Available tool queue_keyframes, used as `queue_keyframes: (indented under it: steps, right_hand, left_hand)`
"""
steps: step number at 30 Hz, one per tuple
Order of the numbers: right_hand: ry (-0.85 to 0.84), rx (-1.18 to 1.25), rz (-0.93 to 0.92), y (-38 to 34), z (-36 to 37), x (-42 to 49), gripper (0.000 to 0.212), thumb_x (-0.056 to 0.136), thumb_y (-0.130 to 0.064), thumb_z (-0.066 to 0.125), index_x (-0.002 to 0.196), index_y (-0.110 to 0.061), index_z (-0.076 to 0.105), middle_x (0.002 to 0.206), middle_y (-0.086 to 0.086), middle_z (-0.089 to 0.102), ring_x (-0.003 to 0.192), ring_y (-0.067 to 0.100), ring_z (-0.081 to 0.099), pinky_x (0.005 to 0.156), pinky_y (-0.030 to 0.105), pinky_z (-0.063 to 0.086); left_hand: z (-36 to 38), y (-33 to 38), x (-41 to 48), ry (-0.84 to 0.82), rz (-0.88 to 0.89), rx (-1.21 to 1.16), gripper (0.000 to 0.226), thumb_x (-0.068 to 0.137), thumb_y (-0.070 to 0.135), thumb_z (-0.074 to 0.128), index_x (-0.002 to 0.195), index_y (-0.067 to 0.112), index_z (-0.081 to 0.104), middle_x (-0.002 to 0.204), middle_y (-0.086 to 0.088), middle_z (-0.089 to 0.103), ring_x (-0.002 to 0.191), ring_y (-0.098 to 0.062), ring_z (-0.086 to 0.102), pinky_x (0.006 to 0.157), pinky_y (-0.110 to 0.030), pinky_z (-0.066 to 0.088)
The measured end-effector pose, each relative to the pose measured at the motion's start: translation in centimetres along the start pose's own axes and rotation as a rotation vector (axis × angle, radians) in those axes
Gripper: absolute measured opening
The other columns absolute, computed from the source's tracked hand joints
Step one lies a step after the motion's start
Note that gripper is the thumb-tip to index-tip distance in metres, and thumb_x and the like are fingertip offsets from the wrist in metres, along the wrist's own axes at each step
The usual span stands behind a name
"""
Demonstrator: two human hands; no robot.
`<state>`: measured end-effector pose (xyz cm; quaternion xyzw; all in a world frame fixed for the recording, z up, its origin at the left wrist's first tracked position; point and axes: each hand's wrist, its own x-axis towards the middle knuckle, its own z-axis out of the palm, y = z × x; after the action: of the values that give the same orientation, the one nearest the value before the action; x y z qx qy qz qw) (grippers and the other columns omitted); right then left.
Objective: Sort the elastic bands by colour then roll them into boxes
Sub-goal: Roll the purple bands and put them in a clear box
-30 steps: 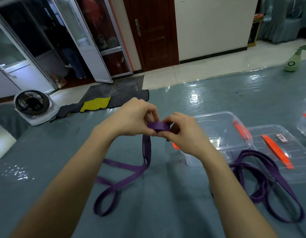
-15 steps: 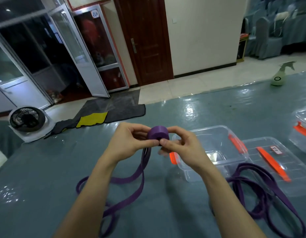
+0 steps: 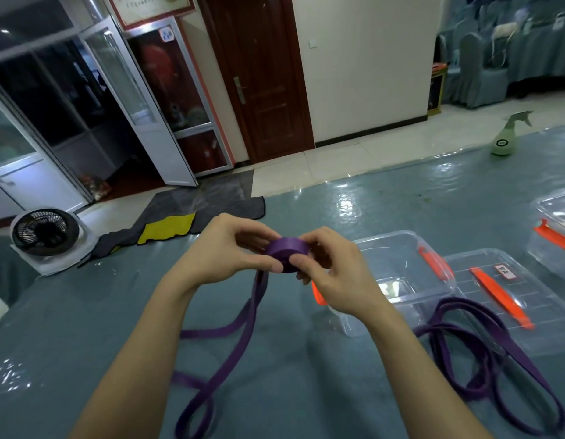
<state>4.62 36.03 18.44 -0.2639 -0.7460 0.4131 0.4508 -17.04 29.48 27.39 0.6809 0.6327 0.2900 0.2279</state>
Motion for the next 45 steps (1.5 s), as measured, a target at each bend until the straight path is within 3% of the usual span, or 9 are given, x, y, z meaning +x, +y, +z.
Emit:
queue_keyframes:
  steps: [6, 10, 14, 18, 22, 27, 30, 35, 45]
  right_hand:
    - [0.104, 0.585, 0.156, -0.4, 0.5, 0.4, 0.023, 0.106, -0.004, 0.061, 0.123, 0.011, 0.063, 0.093, 0.012, 0.075, 0.068, 0.019, 0.073, 0.074, 0.031, 0.061]
    - [0.023, 0.716, 0.24, -0.3, 1.1, -0.2, 0.028, 0.107, -0.001, 0.055, 0.13, 0.014, 0.057, 0.102, 0.022, 0.074, 0.076, 0.026, 0.074, 0.083, 0.036, 0.063]
    - [-0.255, 0.388, 0.206, 0.0, -0.8, -0.4, 0.032, 0.102, -0.015, 0.073, 0.132, -0.008, 0.064, 0.123, 0.008, 0.074, 0.079, 0.029, 0.079, 0.075, 0.036, 0.064]
    - [-0.233, -0.013, 0.156, 0.1, -0.8, 0.0, 0.035, 0.087, -0.037, 0.089, 0.117, -0.029, 0.073, 0.085, -0.024, 0.074, 0.057, 0.009, 0.066, 0.057, 0.018, 0.048]
    - [-0.267, -0.266, 0.083, 0.5, 0.4, 0.1, 0.02, 0.093, -0.035, 0.083, 0.106, -0.023, 0.074, 0.08, -0.018, 0.065, 0.071, 0.01, 0.064, 0.067, 0.025, 0.047]
    - [-0.203, -0.173, 0.042, 0.6, 0.3, -0.3, 0.021, 0.094, -0.031, 0.083, 0.101, -0.016, 0.069, 0.087, -0.004, 0.07, 0.07, 0.015, 0.069, 0.069, 0.041, 0.058]
    - [-0.058, -0.14, 0.018, 0.6, 0.3, -0.3, 0.018, 0.097, -0.027, 0.08, 0.107, -0.015, 0.071, 0.086, 0.001, 0.072, 0.07, 0.02, 0.071, 0.069, 0.046, 0.058]
    - [0.111, 0.391, 0.095, -0.5, -0.3, 0.1, 0.015, 0.105, -0.009, 0.066, 0.117, 0.0, 0.066, 0.086, 0.018, 0.075, 0.062, 0.021, 0.069, 0.064, 0.037, 0.058]
    - [-0.117, 0.75, 0.167, -1.0, -0.1, -0.3, 0.03, 0.109, -0.004, 0.052, 0.134, 0.013, 0.051, 0.108, 0.027, 0.076, 0.087, 0.038, 0.079, 0.086, 0.043, 0.066]
  left_hand:
    - [3.9, -0.3, -0.9, 0.322, 0.006, -0.513, 0.048, 0.064, 0.02, 0.094, 0.111, 0.022, 0.082, 0.102, -0.003, 0.086, 0.097, -0.016, 0.083, 0.082, -0.02, 0.063]
    - [3.7, -0.3, -0.5, 0.345, -0.03, -0.49, 0.041, 0.061, 0.024, 0.098, 0.1, 0.021, 0.086, 0.096, -0.007, 0.086, 0.091, -0.02, 0.084, 0.078, -0.02, 0.063]
    - [1.8, -0.7, -0.7, 0.209, -0.07, -0.293, 0.038, 0.058, 0.031, 0.103, 0.093, 0.023, 0.089, 0.091, -0.005, 0.086, 0.087, -0.023, 0.084, 0.08, -0.028, 0.067]
    - [1.4, -0.1, -0.4, 0.015, -0.052, 0.076, 0.036, 0.065, 0.038, 0.106, 0.093, 0.026, 0.088, 0.083, 0.006, 0.084, 0.08, -0.011, 0.082, 0.08, -0.035, 0.069]
    - [1.4, 1.3, 0.3, -0.092, -0.005, 0.426, 0.034, 0.066, 0.045, 0.103, 0.09, 0.029, 0.085, 0.077, 0.015, 0.081, 0.074, 0.001, 0.077, 0.078, -0.037, 0.066]
    - [0.9, 2.3, 0.8, -0.137, 0.008, 0.459, 0.052, 0.067, 0.035, 0.103, 0.097, 0.034, 0.06, 0.083, 0.017, 0.082, 0.079, 0.001, 0.077, 0.078, -0.03, 0.062]
    - [0.4, 2.1, 0.6, -0.065, 0.046, 0.32, 0.05, 0.069, 0.028, 0.104, 0.105, 0.033, 0.071, 0.091, 0.015, 0.084, 0.09, 0.002, 0.078, 0.09, -0.023, 0.06]
    - [0.5, 0.8, -0.6, 0.12, 0.016, -0.193, 0.042, 0.072, 0.028, 0.096, 0.111, 0.022, 0.083, 0.101, 0.001, 0.086, 0.097, -0.017, 0.083, 0.087, -0.028, 0.066]
    - [0.2, 1.1, -1.4, 0.177, 0.049, -0.321, 0.035, 0.068, 0.027, 0.098, 0.101, 0.032, 0.088, 0.098, -0.003, 0.086, 0.092, -0.021, 0.084, 0.082, -0.023, 0.065]
